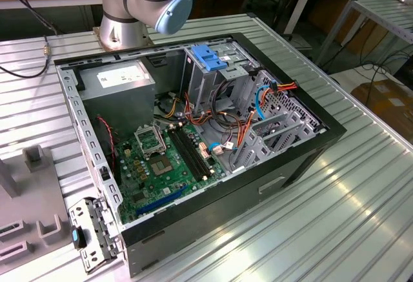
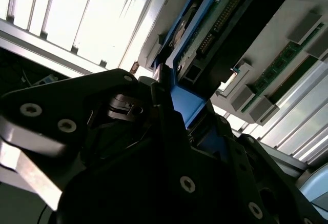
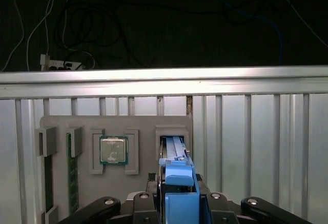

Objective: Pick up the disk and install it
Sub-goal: 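Pick up the disk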

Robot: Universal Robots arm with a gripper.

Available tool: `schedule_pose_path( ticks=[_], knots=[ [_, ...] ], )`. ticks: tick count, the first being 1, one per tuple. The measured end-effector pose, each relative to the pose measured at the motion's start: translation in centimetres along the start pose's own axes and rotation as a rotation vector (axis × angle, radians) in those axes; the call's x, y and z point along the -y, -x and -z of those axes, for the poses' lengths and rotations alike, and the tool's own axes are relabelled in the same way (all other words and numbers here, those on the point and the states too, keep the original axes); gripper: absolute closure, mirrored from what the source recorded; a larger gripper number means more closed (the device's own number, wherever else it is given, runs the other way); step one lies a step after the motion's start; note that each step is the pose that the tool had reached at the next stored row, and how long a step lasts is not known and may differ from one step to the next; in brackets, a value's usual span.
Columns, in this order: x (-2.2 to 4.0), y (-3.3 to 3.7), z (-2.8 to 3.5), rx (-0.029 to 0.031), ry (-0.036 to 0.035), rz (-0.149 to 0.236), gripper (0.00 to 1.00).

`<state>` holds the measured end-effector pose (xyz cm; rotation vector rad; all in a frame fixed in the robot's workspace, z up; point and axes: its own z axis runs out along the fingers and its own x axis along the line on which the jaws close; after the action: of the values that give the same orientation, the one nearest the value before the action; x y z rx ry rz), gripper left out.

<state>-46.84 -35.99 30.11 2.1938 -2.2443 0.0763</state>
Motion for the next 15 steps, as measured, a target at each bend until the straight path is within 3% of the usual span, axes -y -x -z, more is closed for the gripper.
schedule_pose_path(
  ticks=[6,15],
  knots=[
    [0.01,-0.01,0.4,-0.0011,-0.0027,0.0,0.63],
    [-0.01,0.01,-0.36,-0.0001,-0.0016,0.0,0.63]
  ],
)
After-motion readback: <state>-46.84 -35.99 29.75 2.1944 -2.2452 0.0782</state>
